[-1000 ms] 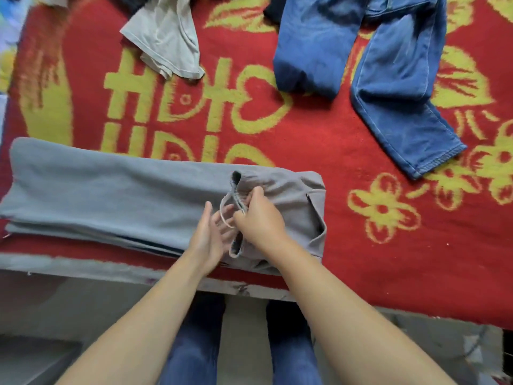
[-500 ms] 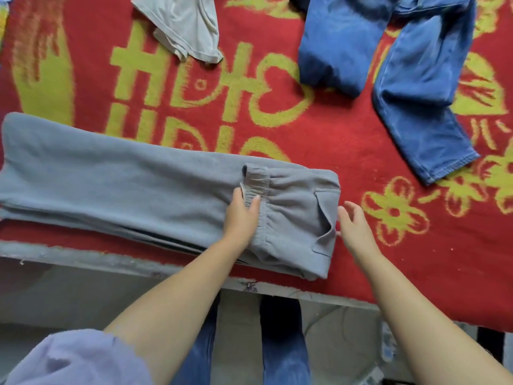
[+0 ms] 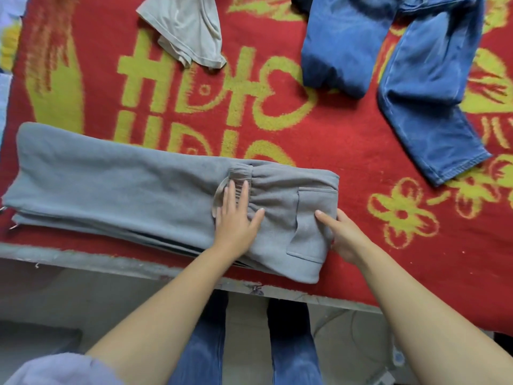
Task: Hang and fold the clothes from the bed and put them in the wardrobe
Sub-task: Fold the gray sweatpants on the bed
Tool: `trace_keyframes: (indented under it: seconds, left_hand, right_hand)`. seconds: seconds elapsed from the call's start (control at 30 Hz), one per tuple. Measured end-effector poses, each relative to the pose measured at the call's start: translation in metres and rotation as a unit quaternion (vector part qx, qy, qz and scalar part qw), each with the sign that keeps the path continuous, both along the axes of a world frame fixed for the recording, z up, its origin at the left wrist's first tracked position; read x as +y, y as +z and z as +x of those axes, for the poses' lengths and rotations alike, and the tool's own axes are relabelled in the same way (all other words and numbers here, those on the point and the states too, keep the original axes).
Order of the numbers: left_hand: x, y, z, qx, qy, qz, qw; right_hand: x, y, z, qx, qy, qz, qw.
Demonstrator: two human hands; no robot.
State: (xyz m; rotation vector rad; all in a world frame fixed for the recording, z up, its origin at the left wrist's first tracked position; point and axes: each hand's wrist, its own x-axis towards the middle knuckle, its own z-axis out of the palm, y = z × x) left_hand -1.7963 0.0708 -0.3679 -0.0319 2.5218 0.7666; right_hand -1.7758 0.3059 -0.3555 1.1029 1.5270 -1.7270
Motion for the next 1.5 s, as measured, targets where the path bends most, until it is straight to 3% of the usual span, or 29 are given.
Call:
trace_keyframes:
  seconds: [0.07,0.17,0.27,0.43,0.53,0.63,0.77,0.83,0.9,0.97,1.03,1.07,1.1,1.17,1.23,1.27,1.33,1.4,1.43,1.5]
  left_hand:
    - [-0.002,-0.01,0.0,-0.127,0.053,0.069,0.988]
    - [-0.009,-0.012,-0.014,-0.155,0.121,0.18,0.964]
    - [-0.028,-0.003,-0.023,-0.182,0.23,0.329,0.898]
    - [-0.094,0.017,-0.02,-0.281,0.341,0.447,0.778]
    - [-0.155,0.031,-0.024,-0.256,0.429,0.474,0.725]
    - [-0.218,0.031,-0.023,-0.249,0.503,0.481,0.674]
    - [-0.26,0.02,-0.022,-0.281,0.545,0.531,0.585]
    - [-0.259,0.015,-0.022,-0.315,0.544,0.51,0.587]
    - [-0.255,0.012,-0.018,-0.356,0.537,0.476,0.599]
    - [-0.252,0.009,-0.01,-0.385,0.539,0.455,0.596]
    - [-0.251,0.014,-0.005,-0.388,0.565,0.429,0.588]
    - [-0.25,0.018,-0.004,-0.368,0.587,0.401,0.599]
    - [-0.248,0.023,-0.003,-0.329,0.613,0.361,0.622]
    - [-0.239,0.031,0.002,-0.199,0.644,0.252,0.694]
    - [-0.22,0.04,0.009,-0.109,0.616,0.194,0.756]
    - [-0.206,0.043,0.012,-0.101,0.602,0.186,0.77]
    - [-0.181,0.042,0.013,-0.098,0.607,0.173,0.769]
    - [-0.174,0.038,0.009,-0.065,0.653,0.156,0.739]
    - [-0.176,0.034,0.009,-0.041,0.677,0.164,0.716]
    - [-0.184,0.025,0.016,0.002,0.717,0.22,0.662]
  right_hand:
    - [-0.001,0.013,-0.003,0.032,0.02,-0.033,0.999]
    - [-0.014,0.044,-0.017,0.071,0.048,-0.068,0.994]
    - [-0.048,0.079,-0.037,0.109,0.068,-0.122,0.984]
    - [-0.155,0.115,-0.079,0.149,0.119,-0.135,0.972]
    - [-0.233,0.105,-0.093,0.145,0.156,-0.085,0.973]
    - [-0.288,0.081,-0.096,0.124,0.268,0.002,0.955]
    - [-0.308,0.053,-0.092,0.131,0.441,0.161,0.873]
    - [-0.306,0.047,-0.085,0.2,0.506,0.231,0.807]
    - [-0.301,0.042,-0.067,0.257,0.593,0.272,0.713]
    - [-0.3,0.043,-0.048,0.233,0.716,0.275,0.597]
    - [-0.303,0.044,-0.043,0.154,0.8,0.254,0.522]
    - [-0.305,0.046,-0.05,0.132,0.805,0.241,0.526]
    - [-0.308,0.051,-0.061,0.146,0.781,0.236,0.56]
    - [-0.31,0.058,-0.089,0.284,0.639,0.285,0.655]
    - [-0.3,0.062,-0.123,0.38,0.479,0.4,0.683]
    - [-0.295,0.061,-0.138,0.373,0.444,0.44,0.685]
    - [-0.29,0.051,-0.153,0.265,0.518,0.482,0.655]
    - [-0.291,0.032,-0.159,0.224,0.612,0.491,0.578]
    - [-0.292,0.025,-0.165,0.243,0.625,0.473,0.571]
    - [-0.287,0.018,-0.188,0.285,0.605,0.399,0.628]
